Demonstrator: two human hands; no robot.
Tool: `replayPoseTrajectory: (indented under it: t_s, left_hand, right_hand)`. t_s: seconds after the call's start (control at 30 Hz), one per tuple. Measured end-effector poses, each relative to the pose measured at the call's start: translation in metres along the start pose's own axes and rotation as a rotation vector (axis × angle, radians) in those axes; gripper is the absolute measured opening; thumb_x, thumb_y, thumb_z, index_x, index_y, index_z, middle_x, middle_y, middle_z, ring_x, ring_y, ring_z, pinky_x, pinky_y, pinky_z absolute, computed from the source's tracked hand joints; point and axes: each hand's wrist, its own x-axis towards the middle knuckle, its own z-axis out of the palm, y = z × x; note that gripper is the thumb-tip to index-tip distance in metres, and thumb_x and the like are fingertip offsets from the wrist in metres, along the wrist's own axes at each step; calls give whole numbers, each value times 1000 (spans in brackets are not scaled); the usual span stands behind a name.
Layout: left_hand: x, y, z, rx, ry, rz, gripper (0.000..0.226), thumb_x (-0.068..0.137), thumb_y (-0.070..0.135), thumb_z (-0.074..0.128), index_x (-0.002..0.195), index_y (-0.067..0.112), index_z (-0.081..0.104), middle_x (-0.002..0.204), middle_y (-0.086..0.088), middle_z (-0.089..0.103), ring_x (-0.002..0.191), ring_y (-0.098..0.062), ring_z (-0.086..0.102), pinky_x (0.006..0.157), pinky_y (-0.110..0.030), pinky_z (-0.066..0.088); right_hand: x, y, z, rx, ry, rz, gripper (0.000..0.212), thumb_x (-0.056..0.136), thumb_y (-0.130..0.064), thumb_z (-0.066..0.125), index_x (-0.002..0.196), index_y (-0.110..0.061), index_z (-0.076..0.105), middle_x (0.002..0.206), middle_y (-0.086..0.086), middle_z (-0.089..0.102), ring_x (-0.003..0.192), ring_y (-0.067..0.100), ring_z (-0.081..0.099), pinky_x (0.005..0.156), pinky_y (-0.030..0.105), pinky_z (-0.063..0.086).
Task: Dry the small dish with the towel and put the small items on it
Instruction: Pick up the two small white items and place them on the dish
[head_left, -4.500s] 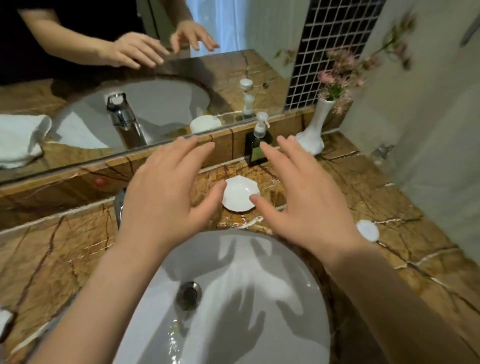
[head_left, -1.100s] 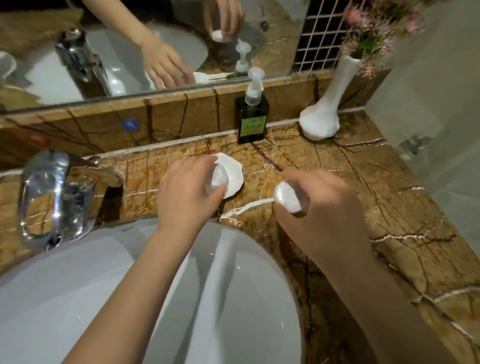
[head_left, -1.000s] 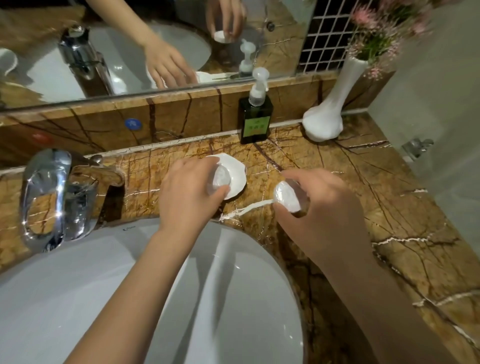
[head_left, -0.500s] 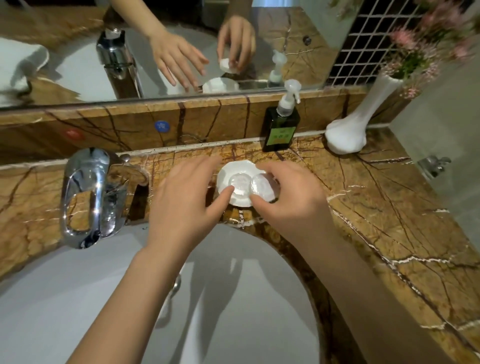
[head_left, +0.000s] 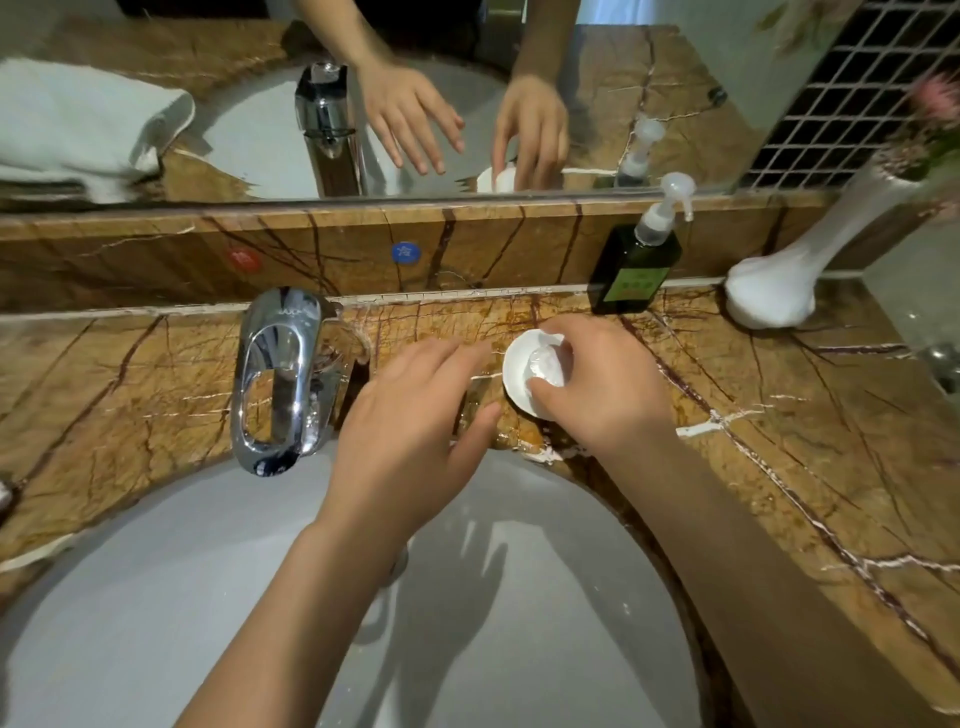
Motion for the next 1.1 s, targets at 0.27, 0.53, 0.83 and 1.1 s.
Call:
replayPoseTrajectory:
  t_s: [0.27,0.53,0.83,1.1]
  left_hand:
    - [0,15,3,-39,12,1,49,91,38,47,136,20,43,139,0,50,132,-20,39,106,-39,34]
    - [11,43,-42,30,69,48,52,90,47,43,137,24,43,144,-1,45,136,-20,36,106,-42,33]
    - [23,93,-154,170,299,85,66,86,62,29,141,25,39,151,-7,37,141,-24,27,112,-42,25]
    - [10,108,-178,178,300,51,65,87,63,30,141,28,38,151,-3,37,142,-21,27,112,-42,24]
  right_hand:
    - [-7,1,-2,3,-3,9,51,77,-34,67,124,-21,54,121,2,61,109,23,54,83,35,45]
    - [-27,-2,-76,-63,139,-136,60,83,-48,57,135,-23,43,125,1,57,115,21,53,85,36,46]
    - [-39,-39,-195,-128,404,-279,70,84,-53,50,144,-22,33,144,-1,45,139,19,32,103,35,37]
    - [-50,-52,-217,-149,384,-302,71,84,-54,48,145,-23,30,145,-1,44,140,18,30,103,36,38]
